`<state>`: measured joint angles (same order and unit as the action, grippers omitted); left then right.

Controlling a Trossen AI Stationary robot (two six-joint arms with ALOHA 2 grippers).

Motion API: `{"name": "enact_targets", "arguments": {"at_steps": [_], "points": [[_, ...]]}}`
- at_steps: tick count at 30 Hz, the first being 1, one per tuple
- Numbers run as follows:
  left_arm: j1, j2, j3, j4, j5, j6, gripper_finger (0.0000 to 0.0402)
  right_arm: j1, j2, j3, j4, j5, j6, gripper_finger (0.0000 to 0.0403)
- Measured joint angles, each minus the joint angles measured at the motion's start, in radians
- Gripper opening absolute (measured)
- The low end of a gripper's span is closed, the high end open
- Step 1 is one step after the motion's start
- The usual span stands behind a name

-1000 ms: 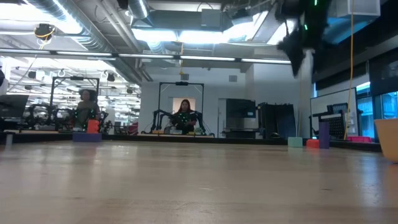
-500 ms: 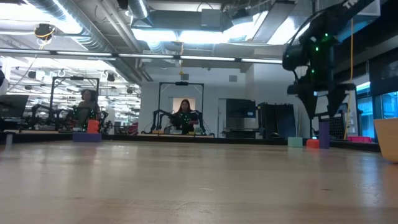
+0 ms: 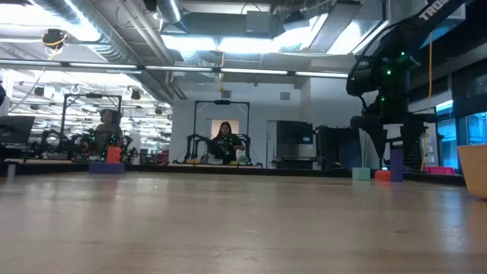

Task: Sort & place blocks by color
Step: Put the top right violet block into the blue bin

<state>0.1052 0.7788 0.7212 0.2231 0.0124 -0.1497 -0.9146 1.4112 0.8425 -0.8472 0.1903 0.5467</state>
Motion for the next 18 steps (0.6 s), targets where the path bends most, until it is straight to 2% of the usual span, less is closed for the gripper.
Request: {"name": "enact_targets", "arguments": {"at_steps": [10,18], "points": [[0.0,0.0,0.0,0.004,0.0,-0.004,0.0235,0.0,0.038,0.0,0.017,0.035,0.001,0.0172],[0.0,0.0,0.0,0.004,0.0,-0.004,0.0235,0.0,0.037,0.0,0.018,0.039,-0.007,0.0085]]}}
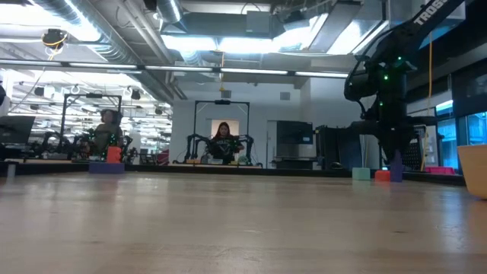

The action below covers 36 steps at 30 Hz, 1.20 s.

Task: Sort & place blocks by color
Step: Put the top right violet block into the blue bin

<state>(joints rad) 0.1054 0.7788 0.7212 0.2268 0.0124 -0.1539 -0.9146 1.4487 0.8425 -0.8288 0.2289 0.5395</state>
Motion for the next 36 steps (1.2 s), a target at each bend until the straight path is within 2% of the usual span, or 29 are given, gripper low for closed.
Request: {"name": "enact_targets", "arguments": {"at_steps": [4,15,18,22,25,29,33,36], "points": [[0.0,0.0,0.0,0.0,0.0,0.0,0.0235,0.0,0.0,0.003,-0.007,0.006,-0.024,0.0059],[0.0,0.0,0.0,-0.001,0.0,0.0,0.0235,0.0,-0.05,0.012,-0.046,0.013,-0.052,0.0059],[0.0,0.0,0.0,-0.001,0.0,0.0,0.0235,0.012,-0.124,0.012,-0.07,0.014,-0.074,0.0059],[0.0,0.0,0.0,-0.001,-0.011,0.0,0.0235,0.07,-0.285,0.012,-0.079,0.009,-0.08,0.0059],[0.0,0.0,0.0,-0.001,-0.021,0.0,0.0235,0.16,-0.409,0.012,-0.048,-0.031,-0.081,0.0059],[0.0,0.0,0.0,-0.001,-0.022,0.0,0.0235,0.354,-0.515,0.013,0.014,-0.102,-0.068,0.0059],[0.0,0.0,0.0,-0.001,-0.027,0.0,0.0235,0.587,-0.52,0.013,0.1,-0.1,-0.019,0.0059],[0.0,0.0,0.0,-0.002,-0.027,0.0,0.0235,0.747,-0.473,0.002,0.27,-0.09,0.015,0.0059]]}}
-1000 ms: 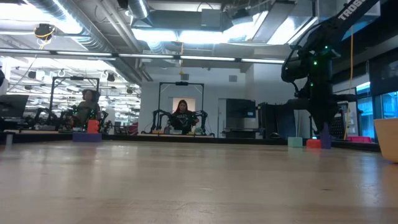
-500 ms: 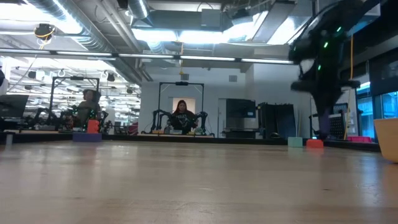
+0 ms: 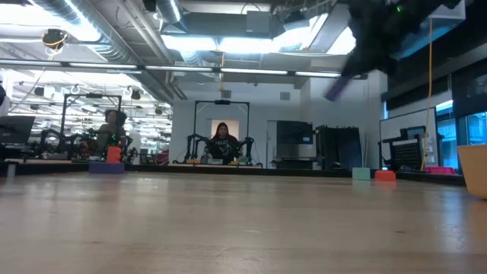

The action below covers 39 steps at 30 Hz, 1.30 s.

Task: Sort & place blocks by color
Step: Put the top right violet block into the blue bin

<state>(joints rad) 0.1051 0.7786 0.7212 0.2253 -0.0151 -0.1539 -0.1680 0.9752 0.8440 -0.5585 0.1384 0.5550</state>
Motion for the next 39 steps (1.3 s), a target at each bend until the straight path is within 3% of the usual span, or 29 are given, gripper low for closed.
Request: {"name": "enact_targets", "arguments": {"at_steps": [5,8,11,19,24,39], "points": [[0.0,0.0,0.0,0.0,-0.002,-0.002,0.0235,0.166,0.124,0.0,0.436,0.058,-0.053,0.0059],[0.0,0.0,0.0,0.001,-0.001,-0.051,0.0235,0.193,0.176,0.003,0.678,0.058,-0.113,0.0059],[0.0,0.0,0.0,0.001,0.009,-0.108,0.0235,0.19,0.189,0.035,0.785,0.063,-0.179,0.0059],[0.0,0.0,0.0,0.005,0.033,-0.131,0.0235,0.17,0.169,0.137,0.794,0.013,-0.326,0.0059],[0.0,0.0,0.0,0.006,0.026,-0.133,0.0235,0.17,0.17,0.137,0.788,-0.056,-0.329,0.0059],[0.0,0.0,0.0,0.006,0.032,-0.127,0.0235,0.17,0.17,0.137,0.792,-0.054,-0.314,0.0059]]}}
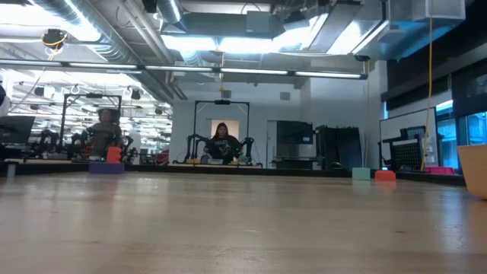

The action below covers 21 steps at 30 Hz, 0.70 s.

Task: Sort & place blocks by color
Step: Put the top right violet block into the blue bin

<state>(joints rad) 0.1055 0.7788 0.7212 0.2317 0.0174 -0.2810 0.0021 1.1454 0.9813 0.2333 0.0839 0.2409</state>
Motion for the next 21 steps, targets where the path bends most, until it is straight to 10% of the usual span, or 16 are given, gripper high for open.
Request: {"name": "enact_targets", "arguments": {"at_steps": [5,14,21], "points": [[0.0,0.0,0.0,0.0,0.0,0.003,0.0235,-0.001,0.0,0.014,-0.041,-0.006,0.016,0.0059],[0.0,0.0,0.0,0.0,0.008,0.003,0.0235,0.074,0.09,0.428,-1.012,-0.167,0.127,0.0059],[0.0,0.0,0.0,0.0,0.008,0.003,0.0235,0.289,0.13,0.446,-1.452,-0.359,0.417,0.0059]]}}
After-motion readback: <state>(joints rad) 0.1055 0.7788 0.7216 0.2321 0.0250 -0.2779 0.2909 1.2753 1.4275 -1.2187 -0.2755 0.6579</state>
